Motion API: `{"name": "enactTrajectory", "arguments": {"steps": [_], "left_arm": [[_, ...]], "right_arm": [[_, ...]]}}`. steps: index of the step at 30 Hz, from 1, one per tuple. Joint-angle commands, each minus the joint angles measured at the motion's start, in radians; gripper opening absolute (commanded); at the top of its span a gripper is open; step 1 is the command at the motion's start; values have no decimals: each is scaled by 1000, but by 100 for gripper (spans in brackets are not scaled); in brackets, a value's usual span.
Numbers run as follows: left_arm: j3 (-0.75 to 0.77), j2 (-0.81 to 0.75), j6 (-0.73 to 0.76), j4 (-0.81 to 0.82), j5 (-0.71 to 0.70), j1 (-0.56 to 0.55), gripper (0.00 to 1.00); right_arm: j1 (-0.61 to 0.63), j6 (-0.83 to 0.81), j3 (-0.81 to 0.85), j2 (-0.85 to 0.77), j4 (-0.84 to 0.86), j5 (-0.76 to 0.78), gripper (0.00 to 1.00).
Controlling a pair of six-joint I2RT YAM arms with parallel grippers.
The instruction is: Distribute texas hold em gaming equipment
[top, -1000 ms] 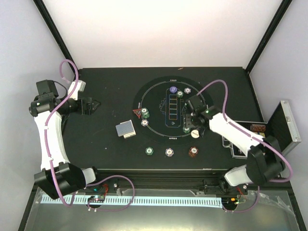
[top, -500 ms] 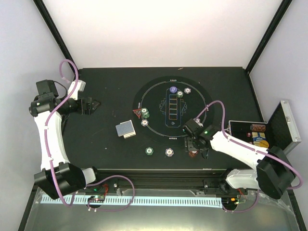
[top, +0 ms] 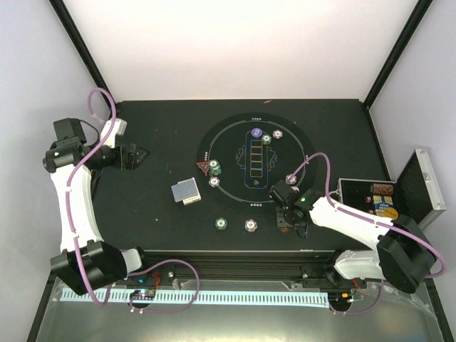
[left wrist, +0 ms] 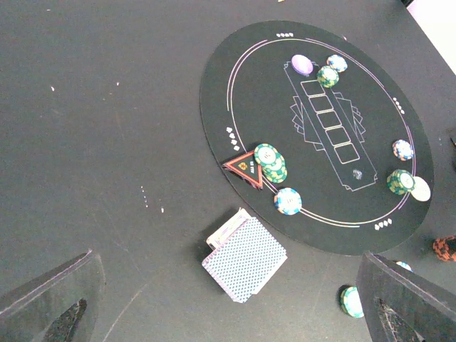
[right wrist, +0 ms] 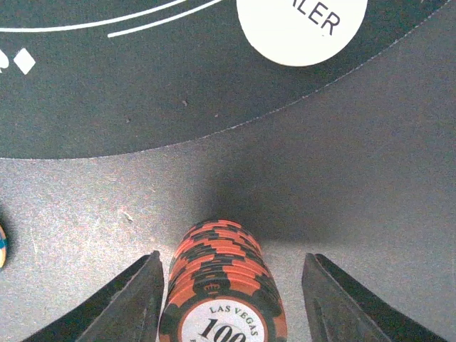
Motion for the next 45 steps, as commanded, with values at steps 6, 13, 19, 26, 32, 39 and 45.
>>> {"name": "enactTrajectory", "arguments": {"steps": [6,13,19,26,32,39,45], "left_arm": [[4,-14,-3,6,21,9,99],[8,-18,-3,7,16,9,99],[6,-18,-4,7,12,9,99],[8,-16,-6,9,7,8,99],[9,-18,-5,9,3,9,99],[12,-18,-9,13,3,10,99],[10,-17,-10,13,3,9,99]], "right_arm": [[9,10,-9,-6,7,-1,54],[22,9,-7,0,3,-5,57],[31,11,-4,2,-2,3,53],[33,15,6,-3,-16,13,37],[33,15,33,-9,-44,32,26],[33,-16,204,-11,-149,83,20],[32,-81,402,99,-157,106,19]]}}
